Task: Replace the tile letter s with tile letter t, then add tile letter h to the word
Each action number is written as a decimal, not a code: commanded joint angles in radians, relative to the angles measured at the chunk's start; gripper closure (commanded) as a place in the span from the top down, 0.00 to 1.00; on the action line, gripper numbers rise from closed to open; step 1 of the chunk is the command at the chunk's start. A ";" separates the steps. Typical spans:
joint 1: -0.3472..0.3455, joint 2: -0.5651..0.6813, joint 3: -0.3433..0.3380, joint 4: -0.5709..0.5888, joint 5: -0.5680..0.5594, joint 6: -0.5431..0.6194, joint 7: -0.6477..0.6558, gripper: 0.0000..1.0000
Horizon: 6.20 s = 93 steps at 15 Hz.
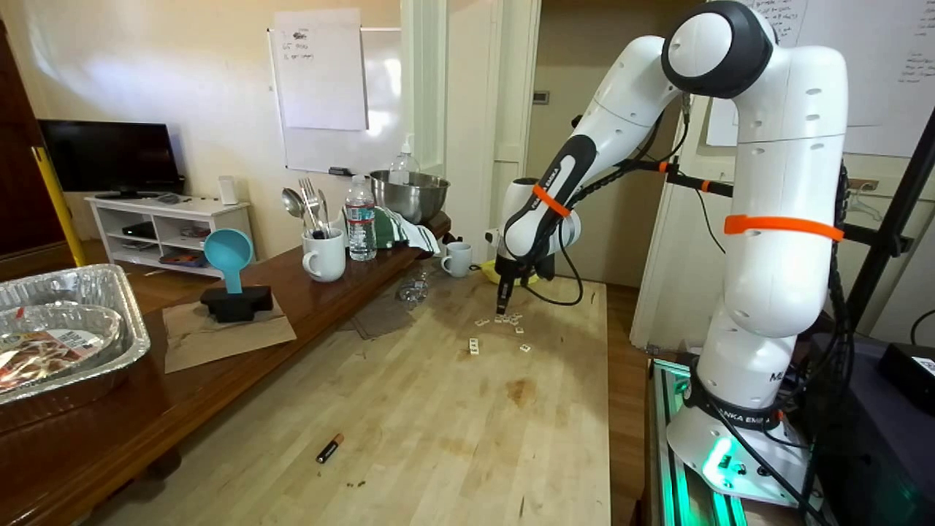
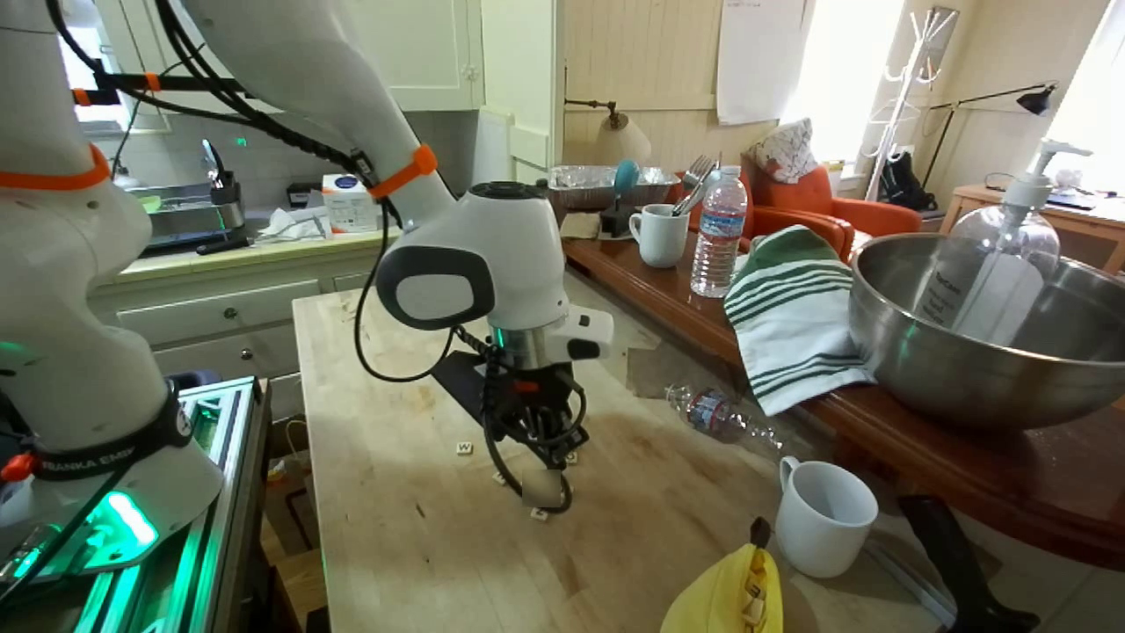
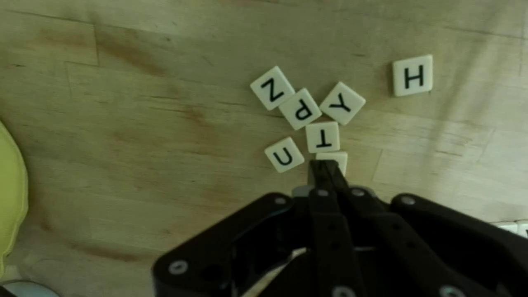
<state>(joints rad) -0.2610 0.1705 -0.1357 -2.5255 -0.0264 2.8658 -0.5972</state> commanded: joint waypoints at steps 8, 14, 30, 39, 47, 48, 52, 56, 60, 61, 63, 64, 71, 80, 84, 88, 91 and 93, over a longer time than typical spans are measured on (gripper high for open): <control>-0.011 0.059 -0.002 0.006 -0.027 0.050 0.044 0.00; -0.021 0.109 0.000 0.046 -0.017 0.085 0.081 0.00; -0.005 0.227 0.051 0.195 -0.025 0.079 0.174 0.00; 0.019 0.201 0.099 0.191 -0.035 0.014 0.174 0.00; 0.060 0.174 0.107 0.171 -0.048 -0.046 0.202 0.00; 0.062 0.167 0.109 0.168 -0.045 -0.058 0.204 0.00; 0.064 0.139 0.126 0.161 -0.019 -0.140 0.203 0.00; 0.070 0.131 0.132 0.159 -0.001 -0.169 0.210 0.00; 0.072 0.124 0.140 0.154 0.019 -0.177 0.206 0.00; 0.072 0.122 0.143 0.150 0.026 -0.174 0.203 0.00; 0.074 0.121 0.144 0.147 0.032 -0.172 0.208 0.00; 0.074 0.120 0.145 0.144 0.036 -0.171 0.206 0.00; 0.075 0.109 0.152 0.129 0.049 -0.168 0.200 0.00; 0.076 0.099 0.154 0.110 0.053 -0.166 0.196 0.00; 0.078 0.094 0.152 0.100 0.050 -0.161 0.195 0.00; 0.080 0.092 0.150 0.095 0.046 -0.159 0.196 0.00; 0.080 0.090 0.149 0.093 0.045 -0.159 0.196 0.00; 0.081 0.089 0.147 0.092 0.043 -0.155 0.199 0.00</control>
<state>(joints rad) -0.1913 0.2525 0.0163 -2.3963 0.0096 2.7098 -0.4038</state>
